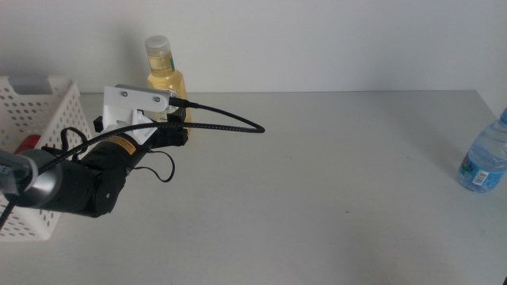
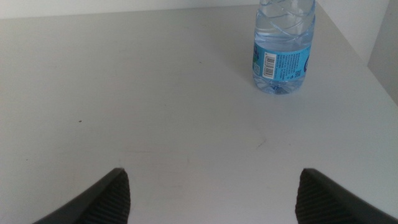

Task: Use arms to grab the bottles and put them into the dustbin to the left of the table.

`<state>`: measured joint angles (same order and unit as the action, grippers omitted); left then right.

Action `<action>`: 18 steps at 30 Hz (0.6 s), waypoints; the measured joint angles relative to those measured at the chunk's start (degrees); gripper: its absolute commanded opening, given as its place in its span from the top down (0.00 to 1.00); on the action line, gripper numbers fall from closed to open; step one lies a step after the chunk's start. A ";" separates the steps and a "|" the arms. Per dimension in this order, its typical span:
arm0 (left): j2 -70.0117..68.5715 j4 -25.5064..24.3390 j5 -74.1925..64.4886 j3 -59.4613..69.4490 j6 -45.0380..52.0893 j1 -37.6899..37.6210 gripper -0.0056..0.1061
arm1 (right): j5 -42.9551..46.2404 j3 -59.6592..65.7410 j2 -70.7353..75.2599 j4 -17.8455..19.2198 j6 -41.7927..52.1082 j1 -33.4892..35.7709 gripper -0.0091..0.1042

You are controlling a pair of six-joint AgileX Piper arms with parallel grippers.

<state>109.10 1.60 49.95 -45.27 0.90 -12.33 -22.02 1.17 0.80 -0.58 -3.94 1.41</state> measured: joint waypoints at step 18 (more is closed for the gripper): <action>11.74 2.53 -4.15 -14.93 0.00 0.34 0.11 | 0.00 0.00 0.00 0.00 0.00 0.00 0.31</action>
<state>120.85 4.12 45.79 -60.20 0.90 -12.00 -22.02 1.17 0.80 -0.58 -3.94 1.41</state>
